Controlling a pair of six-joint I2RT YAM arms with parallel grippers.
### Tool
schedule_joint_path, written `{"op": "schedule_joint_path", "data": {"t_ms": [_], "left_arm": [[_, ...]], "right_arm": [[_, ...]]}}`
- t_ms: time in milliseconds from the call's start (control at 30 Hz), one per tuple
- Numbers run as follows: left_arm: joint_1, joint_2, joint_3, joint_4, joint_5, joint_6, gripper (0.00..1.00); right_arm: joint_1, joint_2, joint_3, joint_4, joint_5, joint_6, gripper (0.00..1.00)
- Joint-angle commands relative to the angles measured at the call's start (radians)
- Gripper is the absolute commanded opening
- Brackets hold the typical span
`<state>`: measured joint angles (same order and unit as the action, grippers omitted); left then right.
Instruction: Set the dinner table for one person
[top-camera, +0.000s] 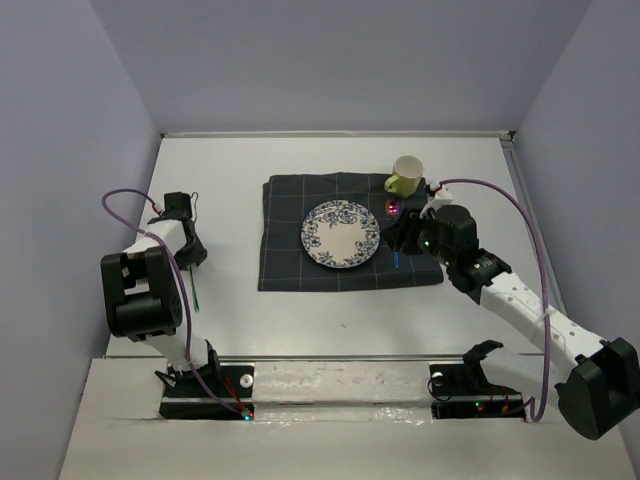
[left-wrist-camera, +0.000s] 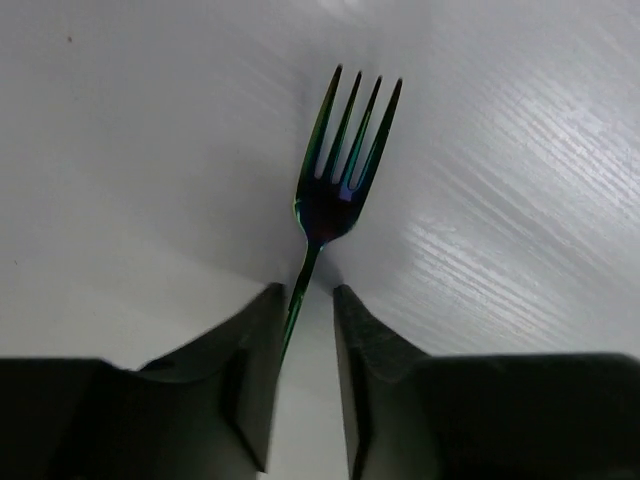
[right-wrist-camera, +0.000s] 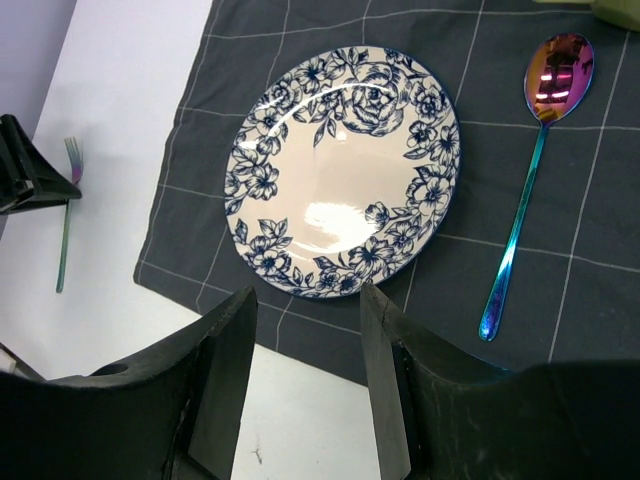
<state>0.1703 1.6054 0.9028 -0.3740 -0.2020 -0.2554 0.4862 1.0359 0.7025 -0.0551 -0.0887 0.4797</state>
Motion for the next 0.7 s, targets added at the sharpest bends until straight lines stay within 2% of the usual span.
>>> {"op": "schedule_joint_path", "data": {"t_ms": [0, 67, 133, 167, 233, 367, 533, 633, 667], "left_arm": [[0.008, 0.027, 0.048, 0.043, -0.027, 0.015, 0.32], [0.009, 0.045, 0.051, 0.056, -0.028, 0.008, 0.19], [0.009, 0.048, 0.044, 0.073, -0.028, 0.007, 0.13], [0.009, 0.047, 0.041, 0.079, -0.025, 0.007, 0.05], [0.009, 0.041, 0.028, 0.093, -0.027, 0.007, 0.0], [0.009, -0.021, 0.004, 0.133, -0.03, 0.016, 0.0], [-0.006, -0.202, 0.037, 0.116, 0.078, 0.01, 0.0], [-0.147, -0.283, 0.149, 0.064, -0.132, 0.047, 0.0], [-0.269, -0.285, 0.178, 0.025, -0.175, 0.051, 0.0]], "right_arm": [[0.008, 0.006, -0.001, 0.077, -0.016, 0.008, 0.51], [0.008, 0.003, -0.003, 0.077, -0.002, 0.004, 0.51], [0.008, 0.0, -0.005, 0.078, 0.015, 0.002, 0.51], [0.008, 0.0, -0.005, 0.078, 0.02, 0.0, 0.51], [0.008, 0.001, -0.008, 0.077, 0.03, -0.004, 0.51], [0.008, 0.003, -0.014, 0.077, 0.056, -0.006, 0.51], [0.008, 0.024, -0.021, 0.087, 0.084, 0.0, 0.51], [0.008, 0.027, -0.024, 0.1, 0.139, 0.01, 0.5], [0.008, 0.021, -0.034, 0.106, 0.15, 0.01, 0.5]]}}
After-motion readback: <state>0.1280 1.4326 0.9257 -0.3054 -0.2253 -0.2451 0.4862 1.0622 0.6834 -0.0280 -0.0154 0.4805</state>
